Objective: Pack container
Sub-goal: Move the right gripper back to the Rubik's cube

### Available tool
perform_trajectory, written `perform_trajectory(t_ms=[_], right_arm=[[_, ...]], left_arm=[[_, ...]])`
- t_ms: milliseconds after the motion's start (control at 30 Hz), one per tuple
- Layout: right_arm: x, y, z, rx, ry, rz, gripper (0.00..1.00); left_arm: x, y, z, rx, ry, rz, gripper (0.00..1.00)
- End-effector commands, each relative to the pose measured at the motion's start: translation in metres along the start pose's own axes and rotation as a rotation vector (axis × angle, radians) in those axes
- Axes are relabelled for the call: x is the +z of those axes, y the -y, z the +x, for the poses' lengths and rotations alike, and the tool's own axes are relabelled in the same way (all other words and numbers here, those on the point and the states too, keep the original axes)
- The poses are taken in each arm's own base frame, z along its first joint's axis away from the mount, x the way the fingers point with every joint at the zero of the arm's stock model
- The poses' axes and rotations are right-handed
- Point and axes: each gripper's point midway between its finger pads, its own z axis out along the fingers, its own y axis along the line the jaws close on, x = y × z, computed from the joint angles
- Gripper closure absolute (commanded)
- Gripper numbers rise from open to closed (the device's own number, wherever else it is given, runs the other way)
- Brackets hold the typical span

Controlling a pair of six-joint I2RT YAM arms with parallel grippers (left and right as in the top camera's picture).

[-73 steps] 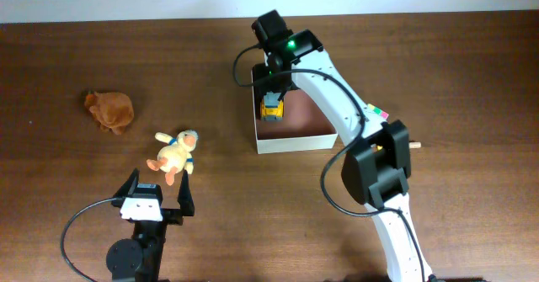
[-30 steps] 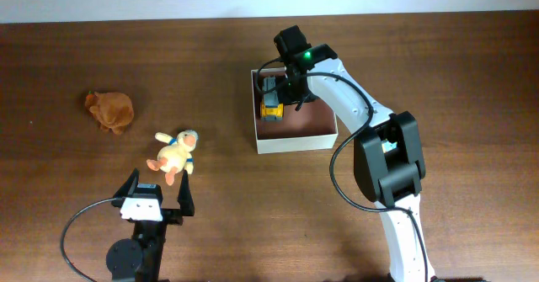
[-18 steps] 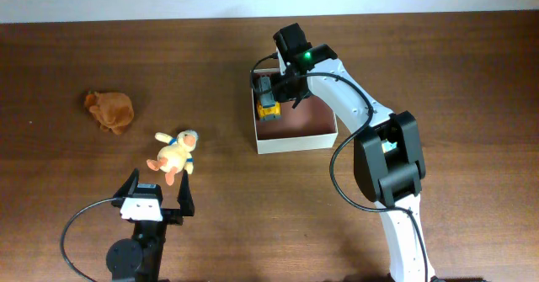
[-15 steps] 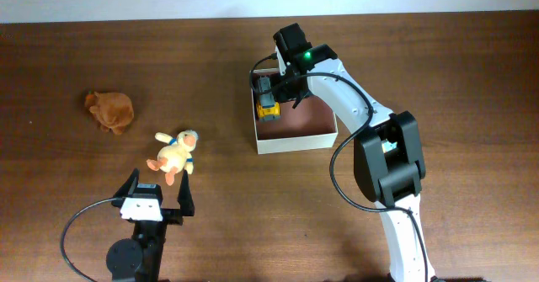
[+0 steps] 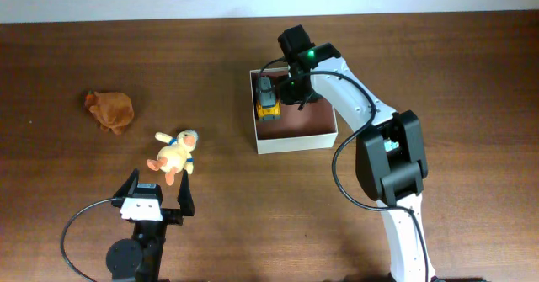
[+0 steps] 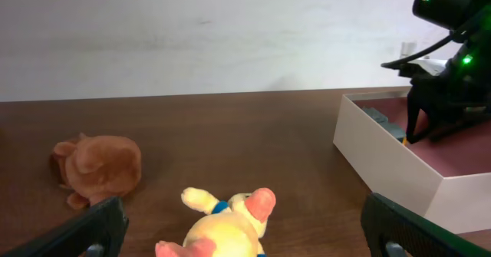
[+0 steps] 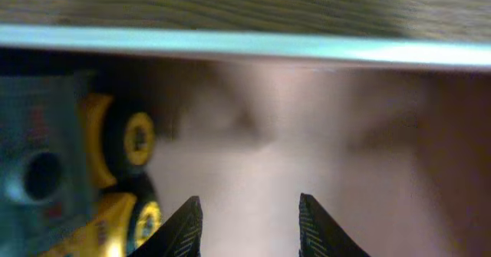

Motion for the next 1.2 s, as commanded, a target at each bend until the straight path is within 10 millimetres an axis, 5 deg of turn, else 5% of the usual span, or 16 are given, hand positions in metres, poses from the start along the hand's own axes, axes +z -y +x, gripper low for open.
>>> perform_trajectory(t_ms=[0, 200, 400, 467, 533, 633, 1000, 1167], right_arm=[[0.007, 0.016, 0.003, 0.06, -0.015, 0.048, 0.64], [-0.018, 0.011, 0.002, 0.051, -0.039, 0.027, 0.55], [-0.087, -0.006, -0.019, 0.012, 0.016, -0.059, 0.45], [-0.115, -0.005, -0.025, 0.018, 0.045, -0.067, 0.28], [-0.136, 0.0, -0.031, 0.039, 0.066, -0.069, 0.01], [-0.164, 0.025, -0.04, 0.086, 0.101, -0.062, 0.02], [-0.148, 0.147, -0.012, 0.429, -0.052, 0.039, 0.01], [-0.124, 0.171, 0.013, 0.492, -0.158, 0.065, 0.01]], left_arm=[[0.0, 0.0, 0.002, 0.015, -0.003, 0.0, 0.01], [0.0, 0.0, 0.002, 0.015, -0.003, 0.0, 0.01], [0.0, 0.0, 0.001, 0.015, -0.002, 0.0, 0.01], [0.0, 0.0, 0.002, 0.015, -0.003, 0.0, 0.01], [0.0, 0.0, 0.002, 0.015, -0.003, 0.0, 0.01], [0.0, 0.0, 0.002, 0.015, -0.003, 0.0, 0.01], [0.0, 0.0, 0.002, 0.015, -0.003, 0.0, 0.01], [0.0, 0.0, 0.002, 0.015, -0.003, 0.0, 0.01]])
